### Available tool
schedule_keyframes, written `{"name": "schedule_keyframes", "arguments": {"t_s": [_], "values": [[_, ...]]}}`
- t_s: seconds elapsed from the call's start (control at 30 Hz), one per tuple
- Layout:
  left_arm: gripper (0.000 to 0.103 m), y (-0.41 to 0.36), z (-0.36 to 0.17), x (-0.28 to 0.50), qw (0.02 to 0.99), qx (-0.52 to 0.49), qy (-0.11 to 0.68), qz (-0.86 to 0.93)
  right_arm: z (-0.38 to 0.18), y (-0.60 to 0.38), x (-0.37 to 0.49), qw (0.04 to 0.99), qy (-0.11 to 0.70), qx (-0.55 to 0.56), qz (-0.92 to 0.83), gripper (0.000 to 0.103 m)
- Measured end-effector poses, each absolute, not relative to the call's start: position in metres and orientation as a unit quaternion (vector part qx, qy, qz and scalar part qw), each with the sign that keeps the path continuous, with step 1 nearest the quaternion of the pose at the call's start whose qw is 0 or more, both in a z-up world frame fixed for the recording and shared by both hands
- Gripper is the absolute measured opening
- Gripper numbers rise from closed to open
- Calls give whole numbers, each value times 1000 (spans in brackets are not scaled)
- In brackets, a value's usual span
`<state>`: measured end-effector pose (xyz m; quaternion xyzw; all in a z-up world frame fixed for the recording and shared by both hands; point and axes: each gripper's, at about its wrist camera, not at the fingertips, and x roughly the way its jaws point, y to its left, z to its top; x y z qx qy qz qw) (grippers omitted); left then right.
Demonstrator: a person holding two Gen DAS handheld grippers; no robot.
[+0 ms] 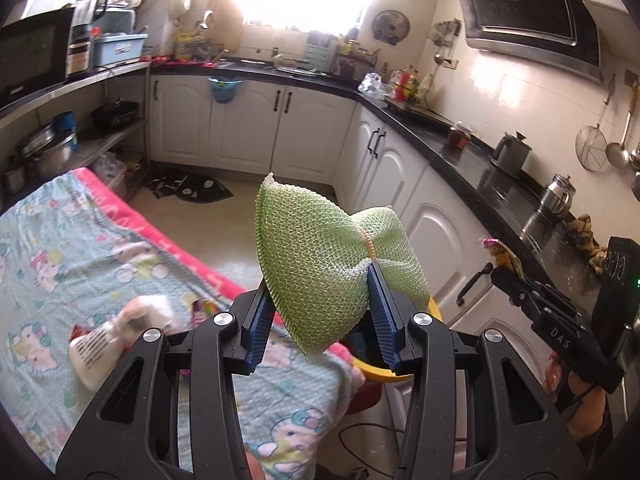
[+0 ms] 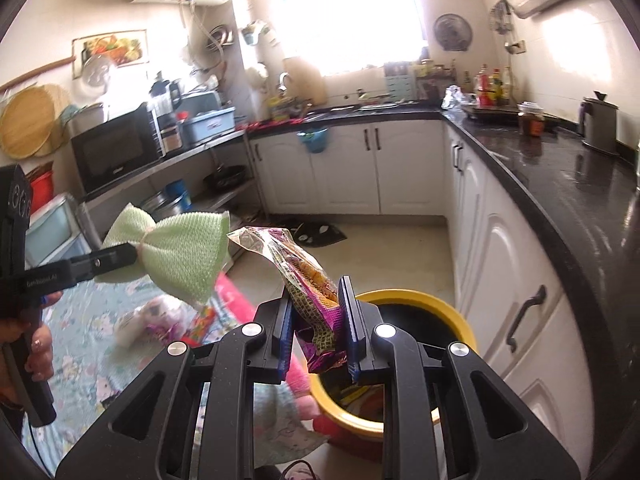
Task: Collect trash
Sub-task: 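Carry the green sponge and orange-purple wrapper over the yellow-rimmed bin with both grippers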
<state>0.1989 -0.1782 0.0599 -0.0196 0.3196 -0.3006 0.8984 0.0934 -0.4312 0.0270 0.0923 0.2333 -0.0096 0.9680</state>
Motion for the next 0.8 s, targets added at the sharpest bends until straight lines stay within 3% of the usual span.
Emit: {"name": "schedule_keyframes", "arguments": {"t_s": [0.8], "values": [[37,-280,26,225,879,41,338,-335,13,-483,105,961,228,119,-97,20]]}}
